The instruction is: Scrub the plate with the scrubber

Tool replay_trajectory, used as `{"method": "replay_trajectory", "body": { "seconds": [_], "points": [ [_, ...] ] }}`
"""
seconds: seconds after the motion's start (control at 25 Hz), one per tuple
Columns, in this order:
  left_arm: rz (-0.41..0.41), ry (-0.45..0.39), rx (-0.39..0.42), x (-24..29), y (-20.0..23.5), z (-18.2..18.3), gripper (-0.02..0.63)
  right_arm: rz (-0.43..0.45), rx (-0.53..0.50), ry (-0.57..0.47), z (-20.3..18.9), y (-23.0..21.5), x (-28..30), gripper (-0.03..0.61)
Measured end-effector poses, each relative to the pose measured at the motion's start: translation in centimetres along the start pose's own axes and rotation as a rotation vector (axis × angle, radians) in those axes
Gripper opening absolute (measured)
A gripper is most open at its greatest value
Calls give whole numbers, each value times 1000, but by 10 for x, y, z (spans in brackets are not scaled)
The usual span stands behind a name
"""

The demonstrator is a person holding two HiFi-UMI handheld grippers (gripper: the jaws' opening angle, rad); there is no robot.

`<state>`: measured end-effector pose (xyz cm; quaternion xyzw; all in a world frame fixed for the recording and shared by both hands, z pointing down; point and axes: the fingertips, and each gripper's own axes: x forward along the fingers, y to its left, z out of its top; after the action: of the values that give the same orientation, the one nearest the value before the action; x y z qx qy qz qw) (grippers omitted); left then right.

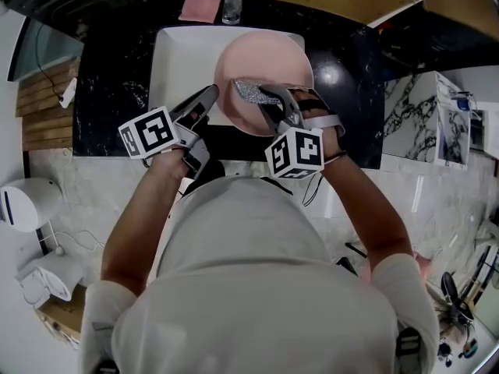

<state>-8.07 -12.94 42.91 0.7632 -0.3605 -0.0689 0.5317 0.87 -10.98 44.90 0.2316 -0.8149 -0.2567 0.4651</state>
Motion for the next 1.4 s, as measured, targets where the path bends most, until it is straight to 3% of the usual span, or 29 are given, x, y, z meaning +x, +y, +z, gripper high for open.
{"method": "replay_trajectory", "body": {
  "seconds": [0.32,0.44,0.64,0.8,1.16,1.4],
  "points": [
    [4,1,-13,-3,5,2,47,143,-78,-72,8,47,-28,80],
    [-4,14,-17,-3,5,0,46,77,-32,-84,1,18,-31,80],
    [-17,48,-3,-1,-1,-9,46,-61,93,-2,-27,-49,-12,80],
    [-32,65,-6,1,-7,-17,46,-95,155,48,-33,-74,9,80],
    [-23,35,-17,-3,1,-3,46,14,-46,-103,28,-19,9,80],
    [-20,0,-28,-9,7,9,46,92,-165,-163,39,18,-8,80]
  ]
}}
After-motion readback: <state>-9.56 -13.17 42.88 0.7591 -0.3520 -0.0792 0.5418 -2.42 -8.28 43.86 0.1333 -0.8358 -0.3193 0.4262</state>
